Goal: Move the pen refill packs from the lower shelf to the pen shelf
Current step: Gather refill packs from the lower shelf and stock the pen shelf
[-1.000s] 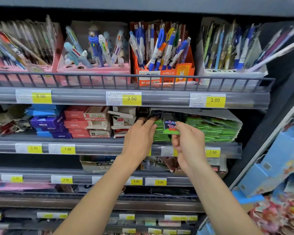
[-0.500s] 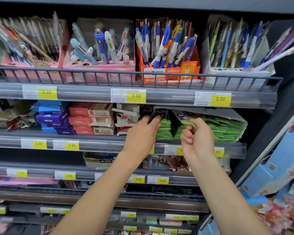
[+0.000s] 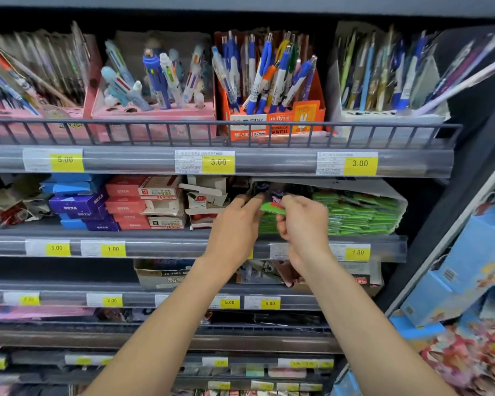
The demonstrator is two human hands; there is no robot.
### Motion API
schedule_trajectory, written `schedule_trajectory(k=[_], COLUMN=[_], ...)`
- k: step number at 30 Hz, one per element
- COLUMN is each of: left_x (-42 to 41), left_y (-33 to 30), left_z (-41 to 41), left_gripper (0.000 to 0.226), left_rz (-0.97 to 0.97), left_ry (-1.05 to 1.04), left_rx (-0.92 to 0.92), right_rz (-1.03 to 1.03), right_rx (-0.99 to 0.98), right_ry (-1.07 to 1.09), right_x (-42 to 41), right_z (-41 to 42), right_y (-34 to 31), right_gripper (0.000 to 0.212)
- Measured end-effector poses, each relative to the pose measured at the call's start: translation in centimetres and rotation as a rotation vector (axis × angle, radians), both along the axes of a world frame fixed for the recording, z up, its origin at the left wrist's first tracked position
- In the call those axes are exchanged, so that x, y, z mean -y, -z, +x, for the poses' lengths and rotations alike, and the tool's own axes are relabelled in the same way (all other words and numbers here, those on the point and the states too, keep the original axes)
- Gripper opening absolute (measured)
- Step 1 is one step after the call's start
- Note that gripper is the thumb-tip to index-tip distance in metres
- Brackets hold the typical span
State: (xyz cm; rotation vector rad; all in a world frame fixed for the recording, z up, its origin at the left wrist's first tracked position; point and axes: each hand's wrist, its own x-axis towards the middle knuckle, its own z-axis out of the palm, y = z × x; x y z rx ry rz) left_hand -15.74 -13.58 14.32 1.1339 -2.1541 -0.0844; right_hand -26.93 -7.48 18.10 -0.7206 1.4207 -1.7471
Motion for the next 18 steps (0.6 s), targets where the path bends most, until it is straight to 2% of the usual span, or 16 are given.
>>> schedule_trajectory(k=[4, 8, 11, 15, 18], left_x=[0.2, 0.4, 0.4, 0.7, 0.4], left_y=[0.4, 0.6, 0.9, 1.3, 1.5], left_z=[0.2, -0.1, -0.4, -0.6, -0.5], left_gripper=[0.031, 0.030, 0.028, 0.023, 0.024], left_rz=[0.047, 0.051, 0.063, 0.131, 0.262], left_ry=[0.075, 0.069, 0.060, 0.023, 0.075], left_rx=[-0.184, -0.236, -0.268, -0.345, -0.531], right_rz=[-0.039, -0.028, 0.031, 0.085, 0.130], right_rx=[-0.123, -0.116, -0.169, -0.491, -0.883], right_ry=[-0.046, -0.073, -0.002, -0.035, 0.008], right_x=[-1.5, -1.6, 0.8, 3.3, 3.5], right_z=[-0.9, -0.7, -1.1, -2.0, -2.3], right_y=[-0.2, 0.0, -0.4, -0.6, 0.0], right_gripper=[0.021, 0.022, 0.010, 0.010, 0.022])
